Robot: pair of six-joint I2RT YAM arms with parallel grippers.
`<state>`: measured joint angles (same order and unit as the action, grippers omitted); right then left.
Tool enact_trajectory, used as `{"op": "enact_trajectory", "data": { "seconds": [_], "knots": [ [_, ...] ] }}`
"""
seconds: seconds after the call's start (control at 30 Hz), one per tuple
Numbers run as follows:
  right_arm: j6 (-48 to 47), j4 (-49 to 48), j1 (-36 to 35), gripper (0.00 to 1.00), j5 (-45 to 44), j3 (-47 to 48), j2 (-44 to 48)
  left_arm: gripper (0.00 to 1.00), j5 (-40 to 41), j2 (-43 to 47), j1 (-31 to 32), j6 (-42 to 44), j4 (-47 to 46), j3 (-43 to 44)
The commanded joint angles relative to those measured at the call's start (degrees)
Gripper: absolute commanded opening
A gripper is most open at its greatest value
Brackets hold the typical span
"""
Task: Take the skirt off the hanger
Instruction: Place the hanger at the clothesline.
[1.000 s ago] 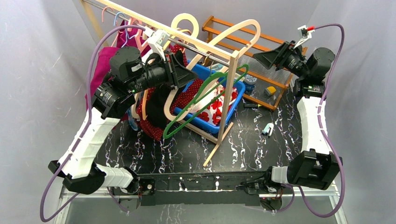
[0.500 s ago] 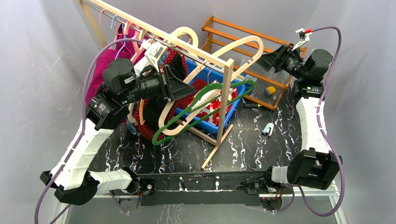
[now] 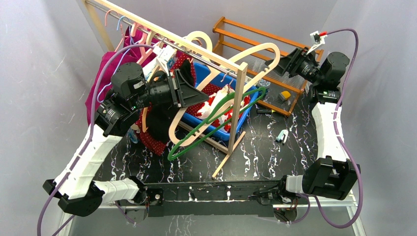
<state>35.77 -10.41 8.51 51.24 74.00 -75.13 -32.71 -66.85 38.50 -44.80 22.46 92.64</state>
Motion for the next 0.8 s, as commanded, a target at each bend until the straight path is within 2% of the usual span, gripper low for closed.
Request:
{"op": "enact_trajectory", "data": {
  "seconds": [0.0,0.1,0.3,0.57,0.77],
  "knots": [
    [-0.8,-1.5,0.0,0.84,-0.1,0.9,1.2,0.00,-4.0,2.5,0.1,-1.2,-0.6,-1.2],
    [-1.1,-1.0,0.1,0.84,-0.1,1.0,1.2,0.00,-4.5,2.9,0.1,0.5,-0.8,-1.5],
    [-1.6,-0.9,0.1,0.84,-0.3,0.4,1.0,0.00,-2.3,5.7,0.1,15.7,2.3,-2.8],
    [-1.5,-0.6,0.1,0.84,-0.4,1.0,0.6,0.00,-5.0,5.1,0.1,19.0,-2.4,-6.6],
    [-1.8,0.5,0.1,0.84,0.1,0.3,0.6,0.00,-3.2,5.9,0.1,23.2,-2.6,-9.4]
  ]
}}
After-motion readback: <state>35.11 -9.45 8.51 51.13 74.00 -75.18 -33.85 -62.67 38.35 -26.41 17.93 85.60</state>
